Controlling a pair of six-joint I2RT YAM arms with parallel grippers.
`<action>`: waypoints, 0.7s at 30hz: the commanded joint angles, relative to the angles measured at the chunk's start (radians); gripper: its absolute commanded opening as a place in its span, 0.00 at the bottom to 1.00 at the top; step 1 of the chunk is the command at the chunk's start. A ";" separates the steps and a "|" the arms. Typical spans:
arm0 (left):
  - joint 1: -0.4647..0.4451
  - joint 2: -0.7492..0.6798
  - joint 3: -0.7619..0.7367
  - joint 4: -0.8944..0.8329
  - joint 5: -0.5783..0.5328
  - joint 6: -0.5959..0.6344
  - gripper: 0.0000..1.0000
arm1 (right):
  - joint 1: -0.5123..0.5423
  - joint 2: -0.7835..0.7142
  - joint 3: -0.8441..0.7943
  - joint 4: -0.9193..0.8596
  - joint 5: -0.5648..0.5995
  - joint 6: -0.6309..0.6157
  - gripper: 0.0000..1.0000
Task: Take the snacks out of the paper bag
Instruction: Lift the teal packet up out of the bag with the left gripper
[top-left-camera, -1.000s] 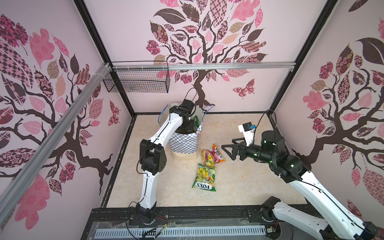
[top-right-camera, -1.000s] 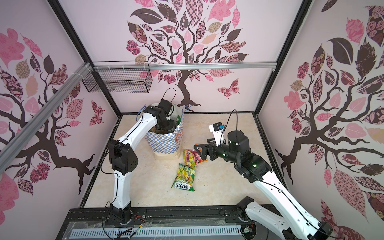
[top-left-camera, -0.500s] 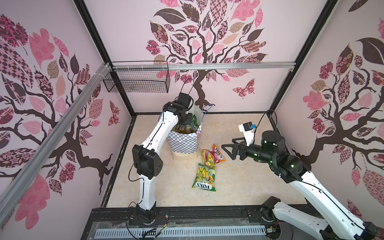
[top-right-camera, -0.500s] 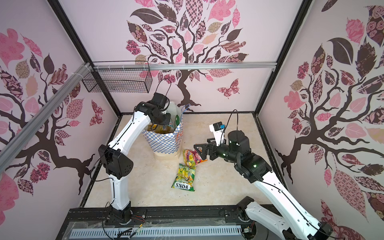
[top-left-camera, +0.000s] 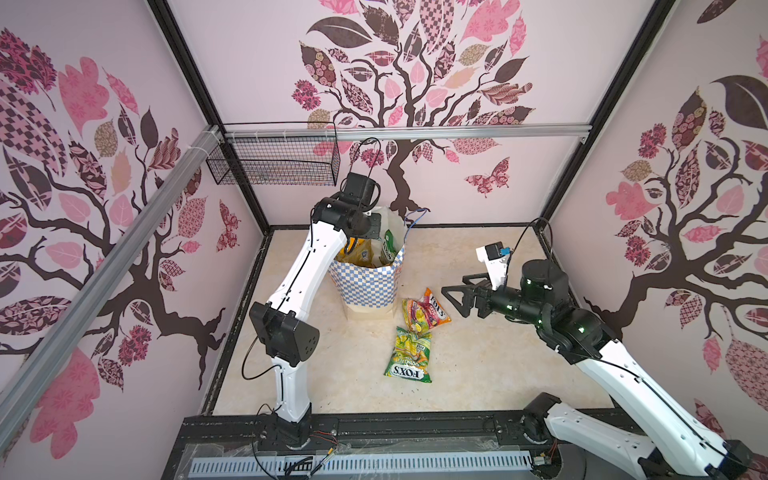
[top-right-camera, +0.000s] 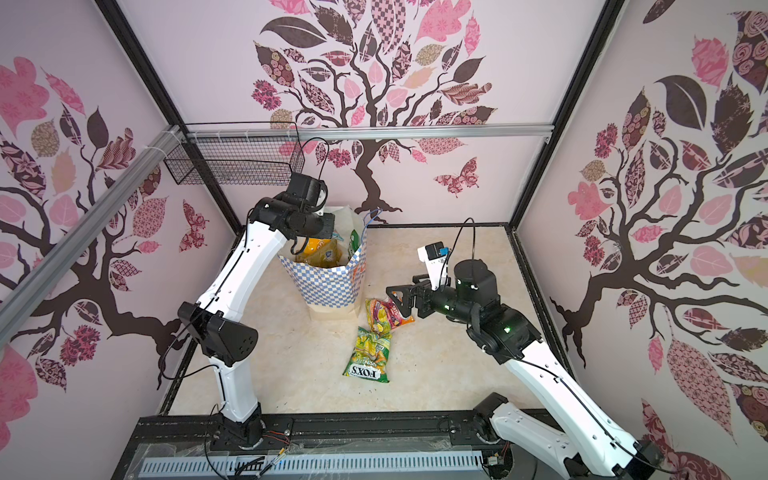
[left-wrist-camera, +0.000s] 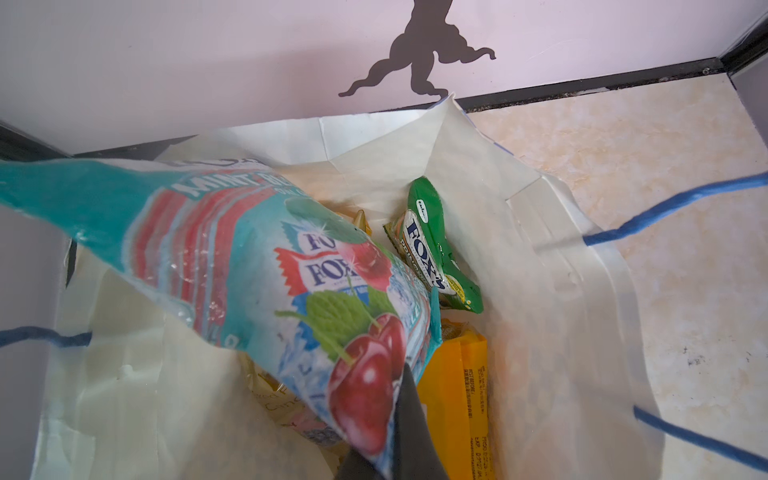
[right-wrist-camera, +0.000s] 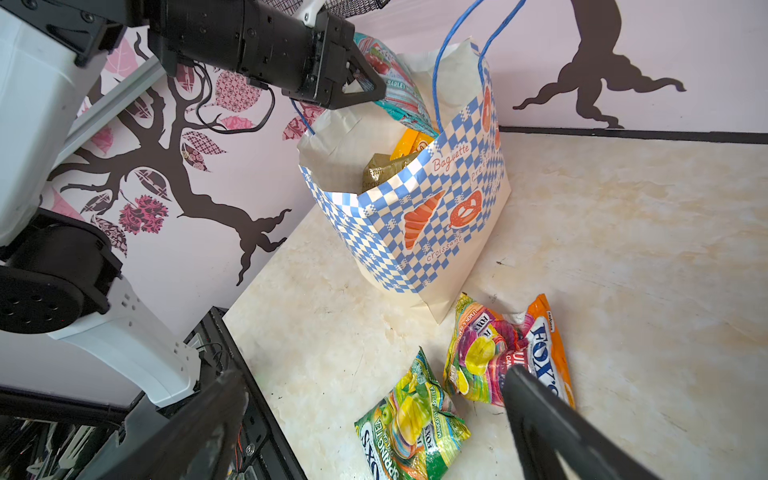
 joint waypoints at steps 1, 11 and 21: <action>0.004 -0.028 0.043 0.033 -0.008 0.015 0.00 | 0.001 0.003 0.012 0.011 -0.011 0.004 0.99; -0.007 -0.130 0.106 0.010 0.002 0.016 0.00 | 0.000 -0.007 0.010 0.030 0.002 0.025 0.99; -0.122 -0.345 0.036 0.010 -0.054 0.022 0.00 | 0.001 -0.008 0.001 0.056 0.027 0.056 1.00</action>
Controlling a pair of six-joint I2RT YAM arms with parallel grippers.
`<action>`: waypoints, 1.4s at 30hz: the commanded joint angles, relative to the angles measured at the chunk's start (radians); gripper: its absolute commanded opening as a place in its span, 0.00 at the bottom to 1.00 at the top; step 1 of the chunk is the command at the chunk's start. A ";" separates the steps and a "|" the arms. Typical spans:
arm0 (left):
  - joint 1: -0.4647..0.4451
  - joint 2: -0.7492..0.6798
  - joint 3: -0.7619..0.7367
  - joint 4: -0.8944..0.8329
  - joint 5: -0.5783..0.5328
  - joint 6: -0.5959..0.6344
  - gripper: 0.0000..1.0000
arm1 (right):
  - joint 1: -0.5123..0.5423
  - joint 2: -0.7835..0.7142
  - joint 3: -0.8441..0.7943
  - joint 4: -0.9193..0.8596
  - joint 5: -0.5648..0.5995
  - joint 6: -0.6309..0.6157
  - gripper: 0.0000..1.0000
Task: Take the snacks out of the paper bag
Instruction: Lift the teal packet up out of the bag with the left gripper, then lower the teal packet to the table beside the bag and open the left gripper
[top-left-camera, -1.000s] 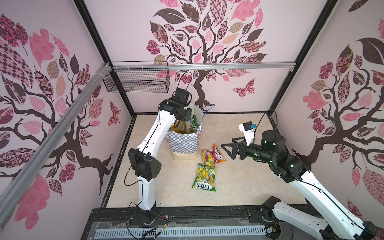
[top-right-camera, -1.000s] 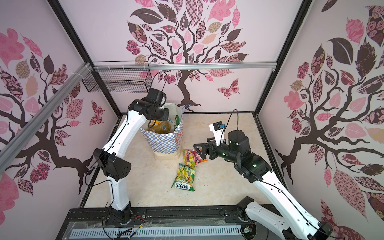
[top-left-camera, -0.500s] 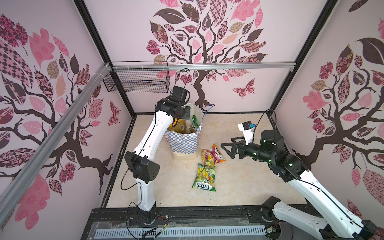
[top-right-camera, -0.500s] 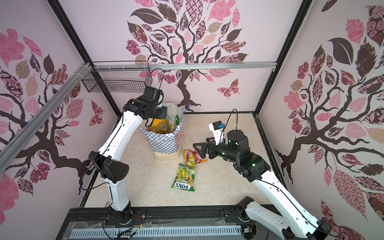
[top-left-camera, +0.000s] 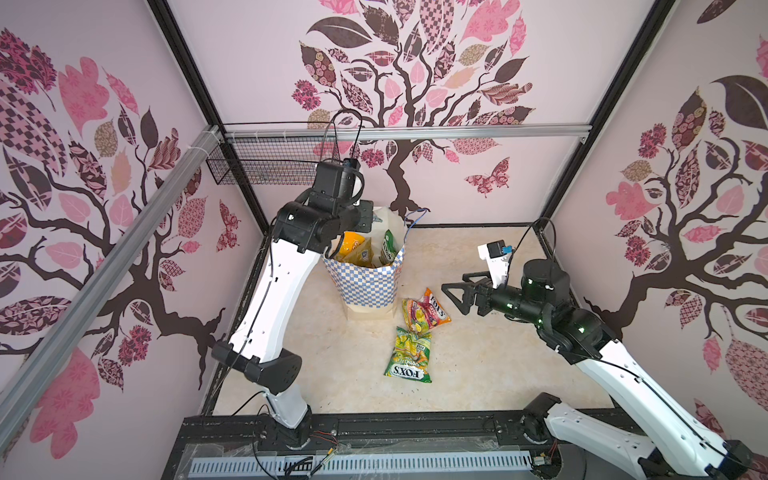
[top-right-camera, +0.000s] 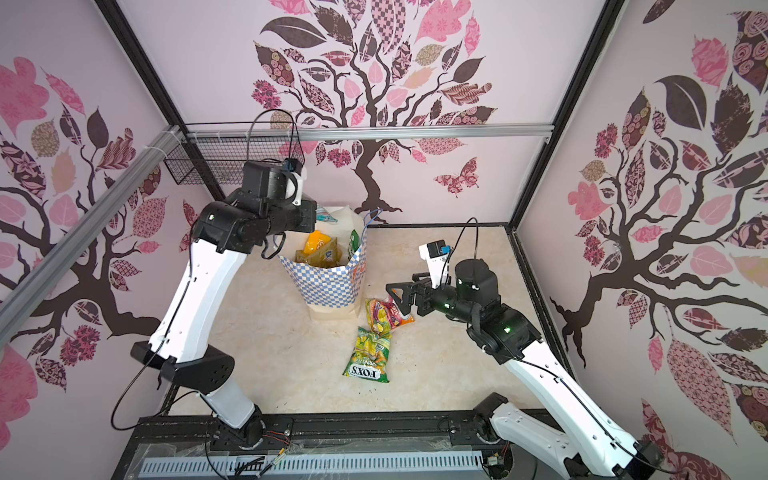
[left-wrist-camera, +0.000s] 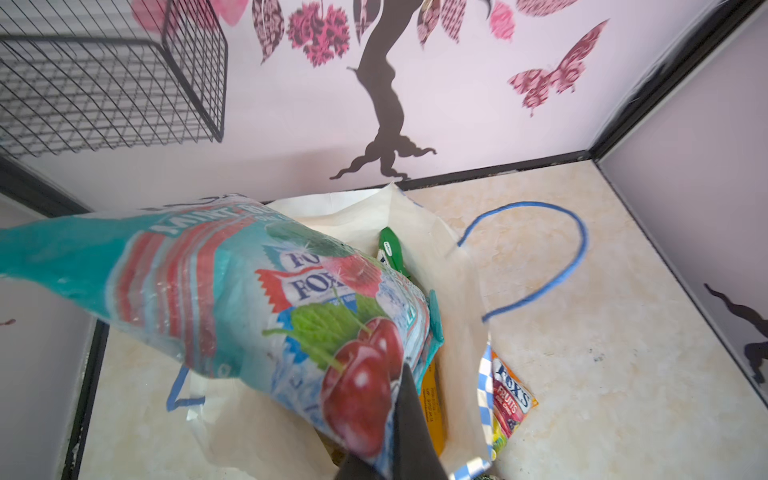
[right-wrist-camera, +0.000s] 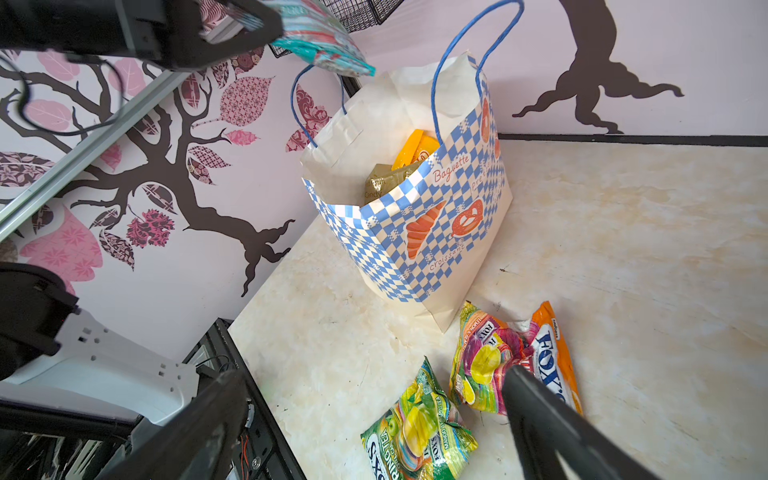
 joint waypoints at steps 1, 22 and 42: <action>-0.058 -0.100 -0.036 0.039 -0.051 0.018 0.00 | 0.001 -0.009 0.000 0.028 0.017 0.023 0.99; -0.081 -0.803 -1.177 0.510 0.184 -0.490 0.00 | 0.001 -0.001 -0.036 0.058 0.011 0.056 1.00; -0.081 -0.833 -1.872 1.097 0.206 -0.721 0.00 | 0.001 -0.041 -0.067 0.011 0.042 0.037 0.99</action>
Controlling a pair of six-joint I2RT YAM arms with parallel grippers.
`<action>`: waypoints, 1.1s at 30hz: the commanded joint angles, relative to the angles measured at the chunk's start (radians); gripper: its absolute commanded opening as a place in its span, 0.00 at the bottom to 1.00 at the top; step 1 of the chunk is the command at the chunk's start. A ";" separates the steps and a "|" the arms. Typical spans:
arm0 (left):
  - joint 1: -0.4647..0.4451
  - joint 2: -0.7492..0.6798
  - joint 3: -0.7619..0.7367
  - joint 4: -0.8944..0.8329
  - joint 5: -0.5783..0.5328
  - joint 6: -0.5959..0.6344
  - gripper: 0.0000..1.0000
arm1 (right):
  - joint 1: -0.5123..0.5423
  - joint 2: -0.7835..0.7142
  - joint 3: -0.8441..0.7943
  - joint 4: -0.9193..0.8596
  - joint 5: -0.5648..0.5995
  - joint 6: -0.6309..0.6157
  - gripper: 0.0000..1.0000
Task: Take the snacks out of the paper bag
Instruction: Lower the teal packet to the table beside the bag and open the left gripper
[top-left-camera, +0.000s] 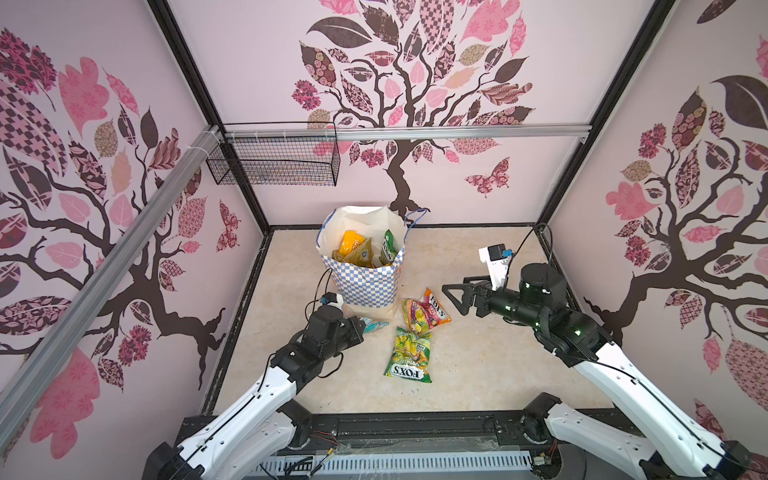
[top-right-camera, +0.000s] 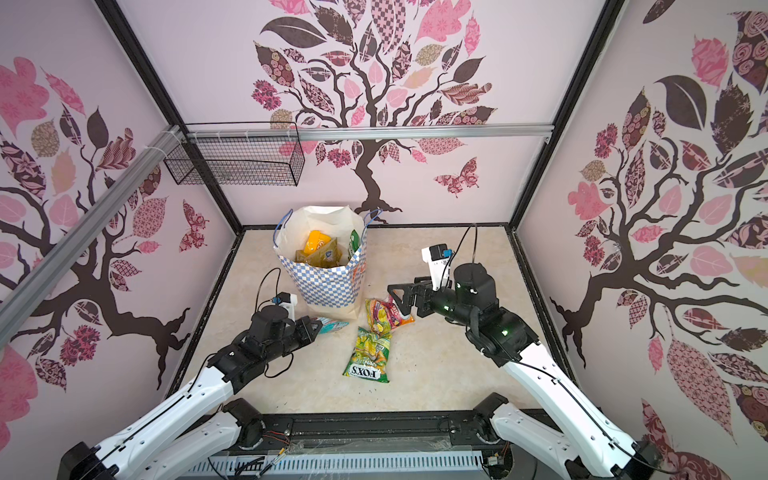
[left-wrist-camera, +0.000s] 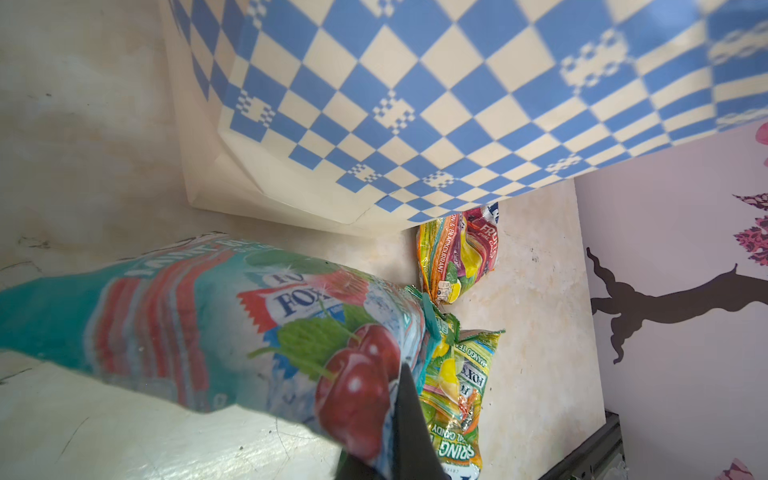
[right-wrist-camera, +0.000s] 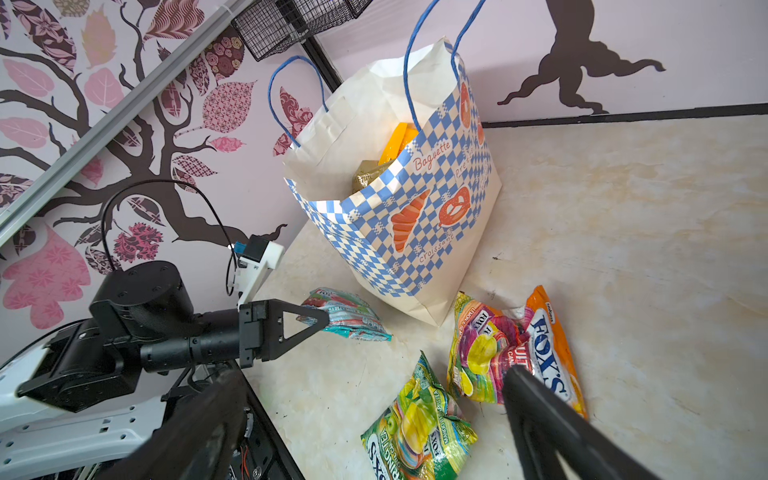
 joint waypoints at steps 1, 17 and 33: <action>0.000 0.008 -0.056 0.196 -0.008 -0.038 0.00 | 0.001 -0.019 -0.009 -0.013 0.012 -0.013 1.00; -0.064 0.088 -0.176 0.289 0.025 -0.124 0.04 | 0.001 -0.005 -0.009 -0.003 0.004 -0.001 1.00; -0.079 -0.018 0.014 -0.147 -0.211 -0.006 0.79 | 0.001 0.013 0.005 0.005 -0.015 0.009 1.00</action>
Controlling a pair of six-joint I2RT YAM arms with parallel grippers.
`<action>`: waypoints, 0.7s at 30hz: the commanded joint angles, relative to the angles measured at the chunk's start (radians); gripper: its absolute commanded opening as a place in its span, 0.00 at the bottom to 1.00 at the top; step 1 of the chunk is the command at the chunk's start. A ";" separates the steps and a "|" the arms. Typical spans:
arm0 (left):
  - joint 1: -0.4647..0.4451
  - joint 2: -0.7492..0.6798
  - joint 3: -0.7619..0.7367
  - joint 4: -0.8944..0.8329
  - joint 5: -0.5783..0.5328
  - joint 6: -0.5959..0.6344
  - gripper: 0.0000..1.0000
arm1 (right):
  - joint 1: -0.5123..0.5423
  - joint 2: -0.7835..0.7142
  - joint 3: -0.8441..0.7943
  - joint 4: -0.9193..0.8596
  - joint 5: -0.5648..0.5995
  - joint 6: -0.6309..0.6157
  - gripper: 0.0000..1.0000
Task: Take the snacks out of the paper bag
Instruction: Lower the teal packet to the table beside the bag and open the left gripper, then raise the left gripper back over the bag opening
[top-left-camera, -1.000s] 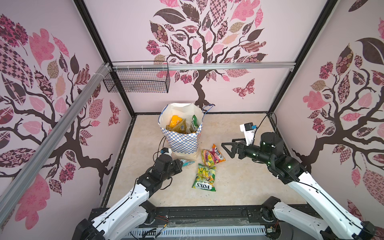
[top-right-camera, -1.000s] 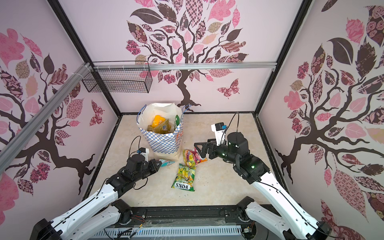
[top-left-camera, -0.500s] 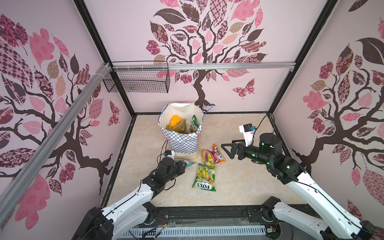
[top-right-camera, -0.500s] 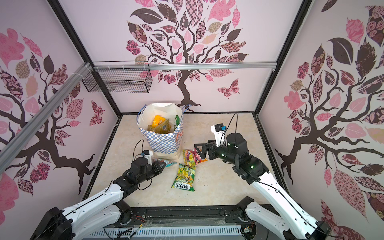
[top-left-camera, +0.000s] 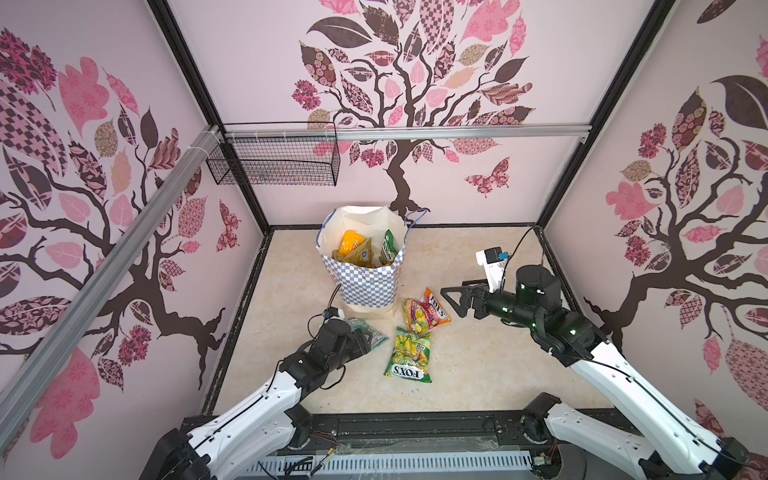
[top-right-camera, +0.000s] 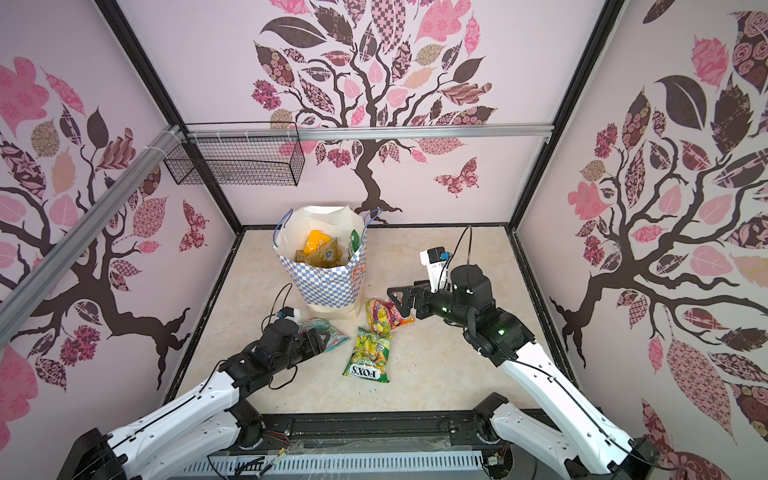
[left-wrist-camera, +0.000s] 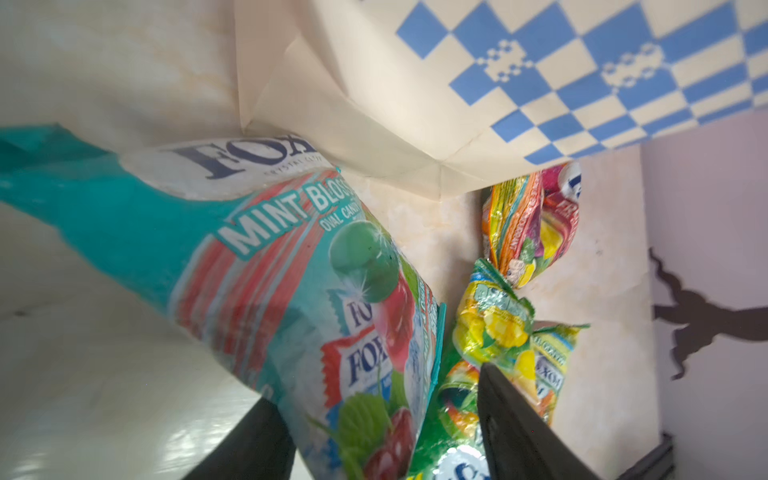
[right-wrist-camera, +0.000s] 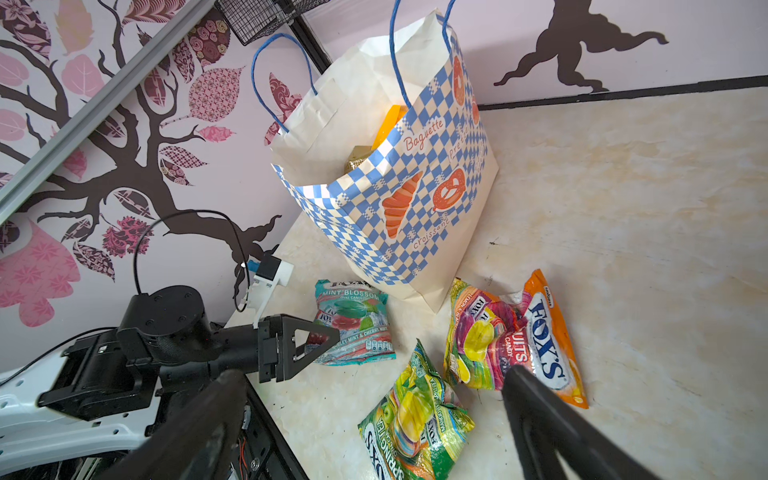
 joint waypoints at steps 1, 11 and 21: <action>0.000 -0.024 0.088 -0.103 -0.095 0.048 0.83 | 0.000 0.002 0.031 0.003 -0.010 0.000 1.00; 0.000 0.029 0.300 -0.300 -0.228 0.112 0.90 | 0.001 -0.001 0.044 -0.019 0.001 -0.020 0.99; 0.000 0.065 0.532 -0.378 -0.288 0.352 0.89 | 0.001 0.000 0.041 -0.019 0.000 -0.021 1.00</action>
